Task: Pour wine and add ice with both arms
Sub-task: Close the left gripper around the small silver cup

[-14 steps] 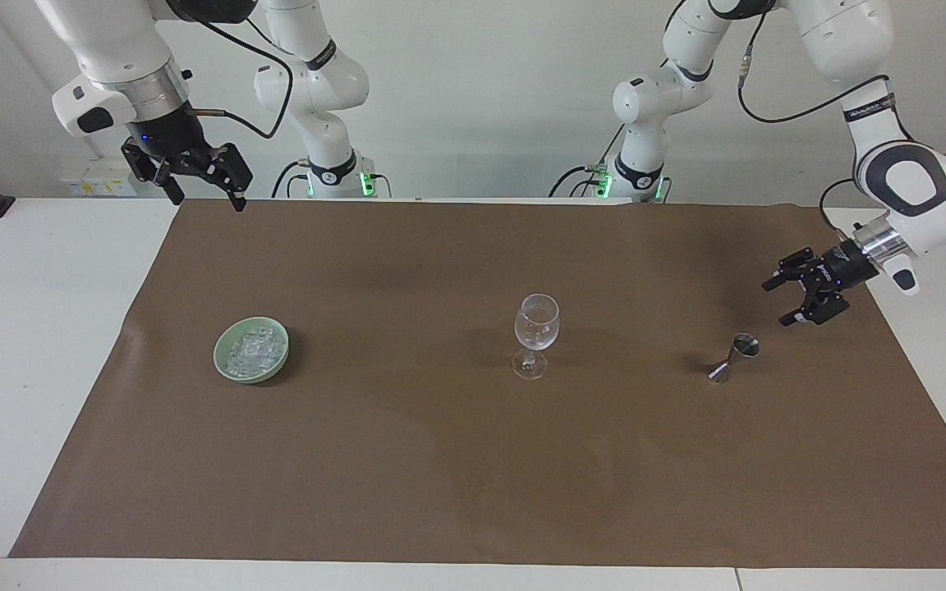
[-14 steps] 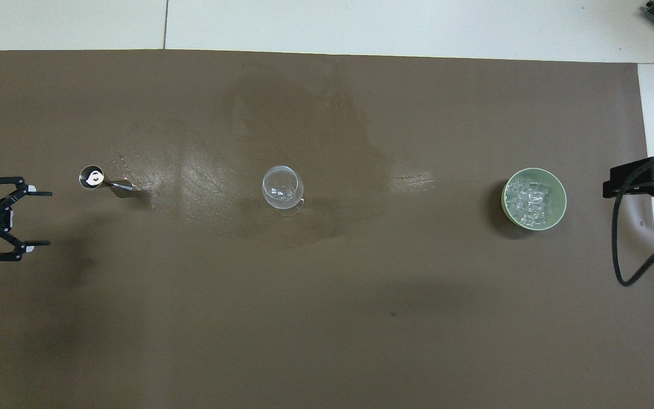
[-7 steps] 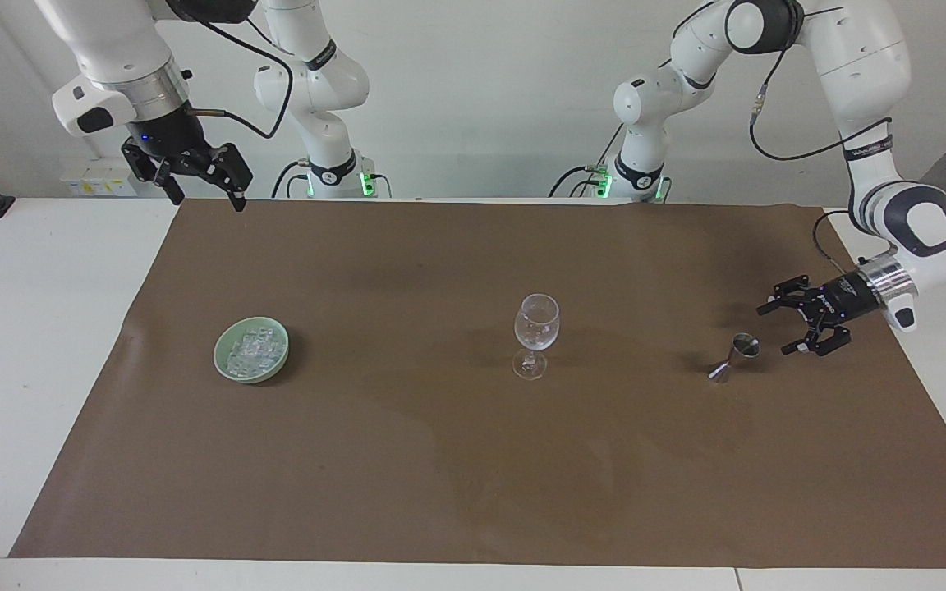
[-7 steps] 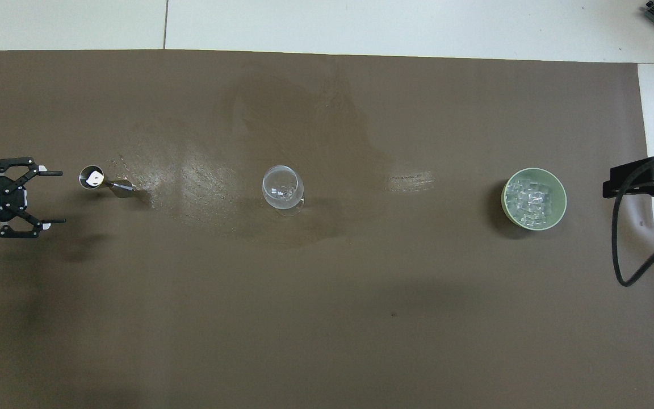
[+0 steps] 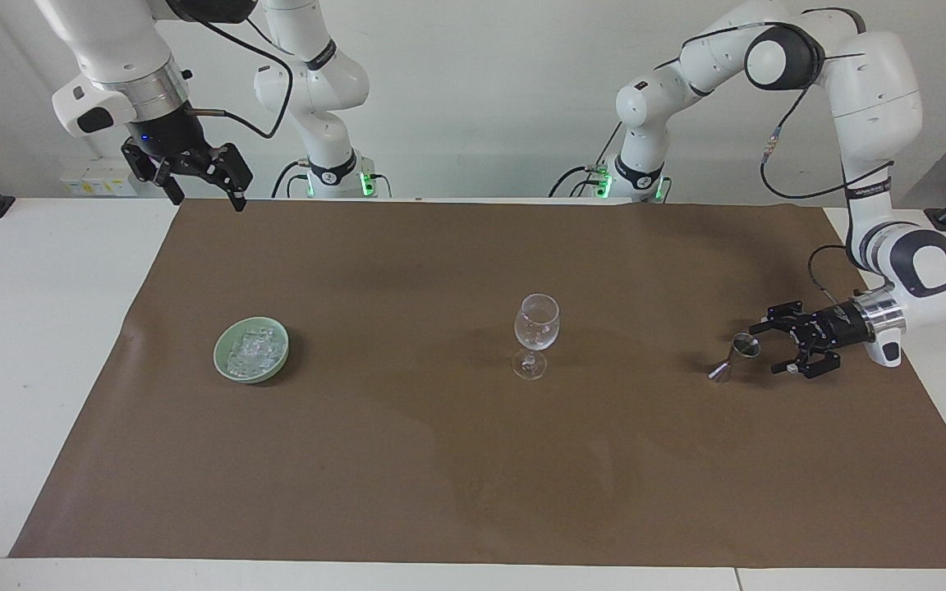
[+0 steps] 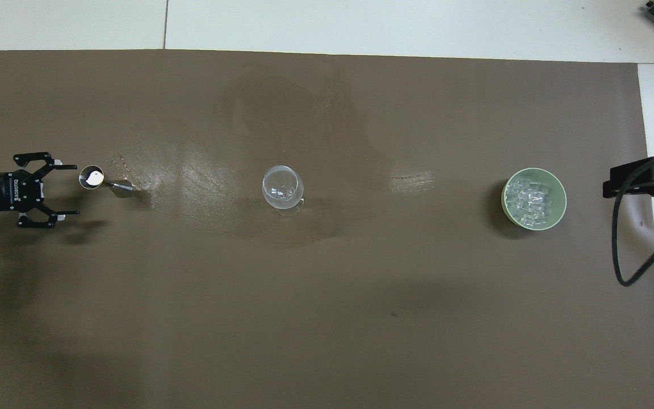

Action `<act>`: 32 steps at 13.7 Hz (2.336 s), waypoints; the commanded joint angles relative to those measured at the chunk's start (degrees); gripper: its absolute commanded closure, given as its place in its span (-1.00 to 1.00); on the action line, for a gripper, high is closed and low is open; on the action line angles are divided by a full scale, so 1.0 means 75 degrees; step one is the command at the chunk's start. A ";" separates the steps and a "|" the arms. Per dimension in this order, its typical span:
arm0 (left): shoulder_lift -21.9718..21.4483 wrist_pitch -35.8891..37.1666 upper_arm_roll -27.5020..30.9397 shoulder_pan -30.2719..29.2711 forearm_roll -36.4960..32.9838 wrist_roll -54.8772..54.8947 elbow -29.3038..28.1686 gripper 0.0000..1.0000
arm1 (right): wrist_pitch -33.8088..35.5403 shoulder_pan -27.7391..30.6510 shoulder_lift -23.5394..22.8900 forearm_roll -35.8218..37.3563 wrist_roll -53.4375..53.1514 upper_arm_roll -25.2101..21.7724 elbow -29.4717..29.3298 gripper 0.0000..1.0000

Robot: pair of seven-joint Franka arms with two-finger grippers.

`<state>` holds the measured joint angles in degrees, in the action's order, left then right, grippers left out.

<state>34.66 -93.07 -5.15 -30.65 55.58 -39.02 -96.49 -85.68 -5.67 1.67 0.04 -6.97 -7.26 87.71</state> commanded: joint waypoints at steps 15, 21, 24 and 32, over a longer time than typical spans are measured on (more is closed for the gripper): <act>0.0816 0.0304 -0.0708 -0.0250 0.0886 0.0293 0.0292 -1.00 | 0.0056 0.0018 0.0117 -0.0205 0.0121 -0.0016 0.0083 -1.00; 0.0804 0.0140 -0.0708 -0.0191 0.0945 0.0340 0.0128 -1.00 | 0.0056 0.0018 0.0117 -0.0205 0.0121 -0.0016 0.0083 -1.00; 0.0793 0.0152 -0.0708 -0.0156 0.1027 0.0282 0.0058 -1.00 | 0.0056 0.0018 0.0117 -0.0205 0.0121 -0.0016 0.0083 -1.00; 0.0769 0.0233 -0.0696 -0.0050 0.1156 0.0223 -0.0048 -0.79 | 0.0056 0.0018 0.0117 -0.0205 0.0121 -0.0016 0.0083 -1.00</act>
<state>40.80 -92.08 -10.96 -31.41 63.11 -37.46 -96.20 -85.68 -5.67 1.67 0.04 -6.97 -7.26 87.71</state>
